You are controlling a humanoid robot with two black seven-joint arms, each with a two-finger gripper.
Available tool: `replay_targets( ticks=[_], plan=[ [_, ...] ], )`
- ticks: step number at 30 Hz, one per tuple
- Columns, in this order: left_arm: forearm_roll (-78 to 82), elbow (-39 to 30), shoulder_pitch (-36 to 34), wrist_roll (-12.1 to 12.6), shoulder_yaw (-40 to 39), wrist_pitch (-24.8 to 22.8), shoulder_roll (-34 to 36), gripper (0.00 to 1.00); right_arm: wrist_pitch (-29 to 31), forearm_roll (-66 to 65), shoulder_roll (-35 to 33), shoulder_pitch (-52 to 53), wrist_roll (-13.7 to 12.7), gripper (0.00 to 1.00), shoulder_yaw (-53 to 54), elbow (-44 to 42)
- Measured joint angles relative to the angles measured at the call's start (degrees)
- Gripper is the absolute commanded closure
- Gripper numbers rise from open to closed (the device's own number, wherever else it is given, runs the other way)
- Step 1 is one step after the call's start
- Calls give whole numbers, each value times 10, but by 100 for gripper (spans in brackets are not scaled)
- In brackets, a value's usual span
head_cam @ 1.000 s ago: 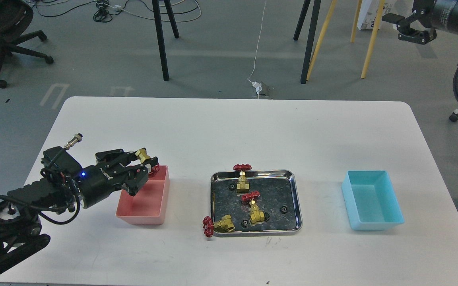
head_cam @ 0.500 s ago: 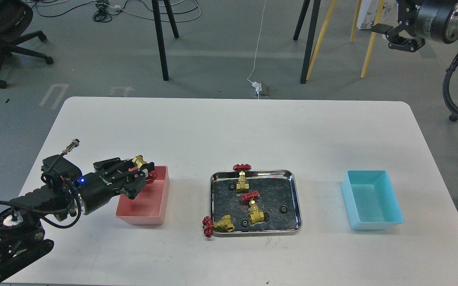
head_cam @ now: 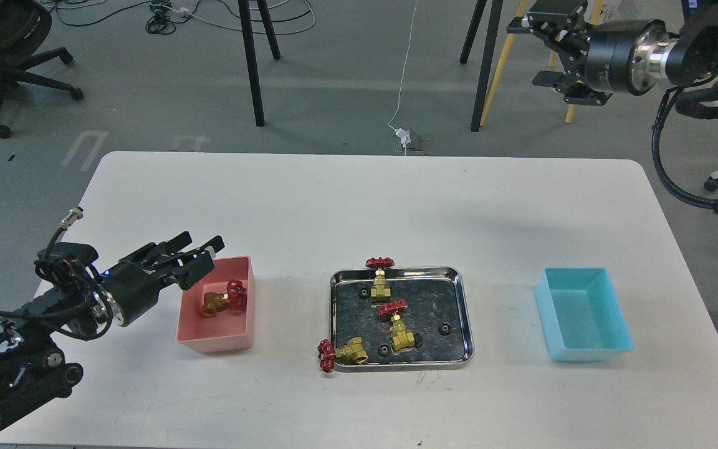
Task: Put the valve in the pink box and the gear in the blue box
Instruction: 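Withdraw the left arm and reach the right gripper toward the tray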
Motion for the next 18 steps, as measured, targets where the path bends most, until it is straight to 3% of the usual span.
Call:
replay_targets(
  ticks=[4, 9, 13, 18],
  plan=[
    [-87, 0, -49, -2, -28, -17, 12, 1, 0, -129, 25, -12, 7, 2, -25, 71],
    [-245, 18, -118, 3, -138, -87, 24, 1, 0, -276, 59, -13, 31, 2, -116, 188],
    [-345, 75, -192, 6, -203, -123, 31, 1, 0, -340, 82, -8, 35, 2, -205, 240],
    [-417, 173, -296, 7, -213, -141, 46, 1, 0, -383, 98, -3, 37, 2, -304, 254]
  ],
)
